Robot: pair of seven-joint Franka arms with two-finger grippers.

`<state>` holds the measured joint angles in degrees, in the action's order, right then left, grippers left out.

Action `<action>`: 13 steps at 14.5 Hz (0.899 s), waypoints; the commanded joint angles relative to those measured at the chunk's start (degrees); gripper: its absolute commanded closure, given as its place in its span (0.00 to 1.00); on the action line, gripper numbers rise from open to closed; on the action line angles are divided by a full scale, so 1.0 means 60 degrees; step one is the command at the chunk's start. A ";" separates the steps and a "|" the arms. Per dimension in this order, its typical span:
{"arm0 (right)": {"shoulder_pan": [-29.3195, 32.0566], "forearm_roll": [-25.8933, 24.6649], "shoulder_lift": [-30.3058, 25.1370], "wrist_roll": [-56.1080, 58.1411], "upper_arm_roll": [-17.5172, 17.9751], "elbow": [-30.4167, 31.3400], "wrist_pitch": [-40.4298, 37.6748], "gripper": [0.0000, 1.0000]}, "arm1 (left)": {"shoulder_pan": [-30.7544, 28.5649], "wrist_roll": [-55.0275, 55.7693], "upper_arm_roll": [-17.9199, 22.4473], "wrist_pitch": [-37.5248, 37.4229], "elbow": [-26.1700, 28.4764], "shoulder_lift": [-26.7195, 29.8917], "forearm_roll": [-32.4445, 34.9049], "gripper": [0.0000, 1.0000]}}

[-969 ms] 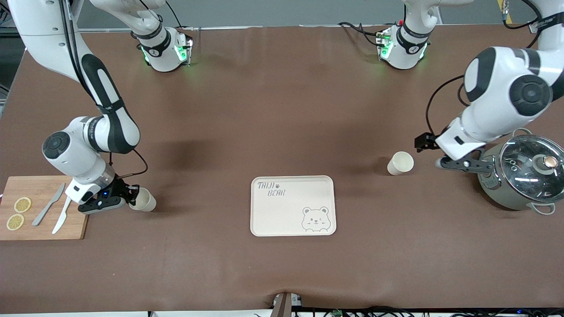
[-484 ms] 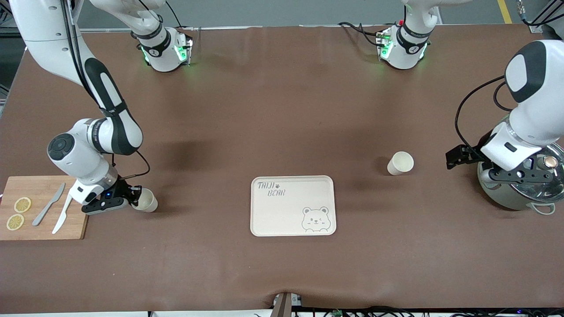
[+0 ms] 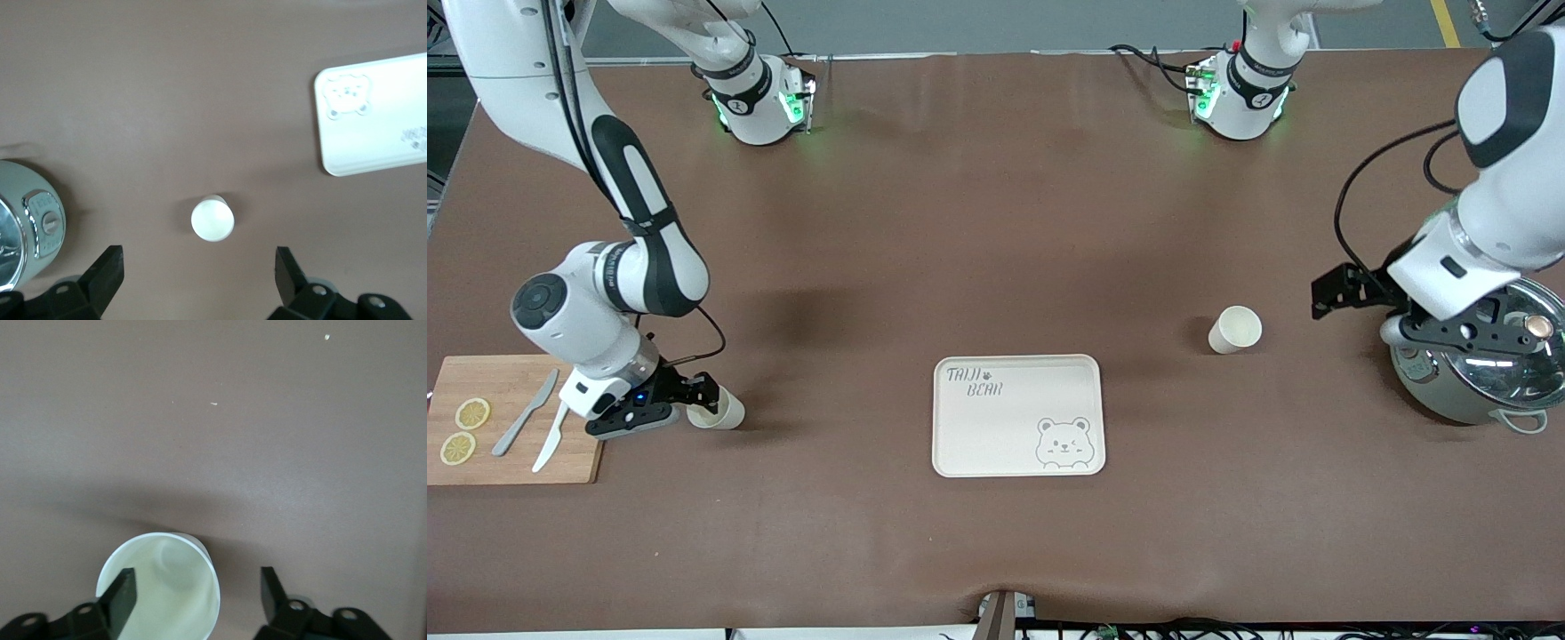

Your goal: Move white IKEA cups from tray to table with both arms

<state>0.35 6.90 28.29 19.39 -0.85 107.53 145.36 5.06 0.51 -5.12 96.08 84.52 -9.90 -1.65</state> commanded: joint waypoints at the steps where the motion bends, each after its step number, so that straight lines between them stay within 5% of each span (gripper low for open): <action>1: 0.0468 0.0197 -0.0145 0.0254 0.0157 -0.1685 -0.2450 0.00 | 0.0152 -0.0012 0.0209 -0.0939 -0.0727 0.0212 -0.0310 0.00; 6: 0.0616 -0.0182 -0.0758 -0.0767 0.0068 -0.4369 -0.7125 0.00 | 0.0517 0.0868 0.0267 -0.1058 -0.0713 0.1034 -0.0239 0.00; 13: 0.0454 -0.1180 -0.3818 -0.2392 0.0142 -0.4299 -0.9649 0.00 | 0.0592 -0.0697 0.0253 -0.2769 -0.0655 0.1137 0.0844 0.00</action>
<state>3.10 1.06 10.00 9.30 -0.23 79.18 89.09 8.11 0.41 -4.34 82.38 80.37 -3.60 1.04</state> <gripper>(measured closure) 0.000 0.000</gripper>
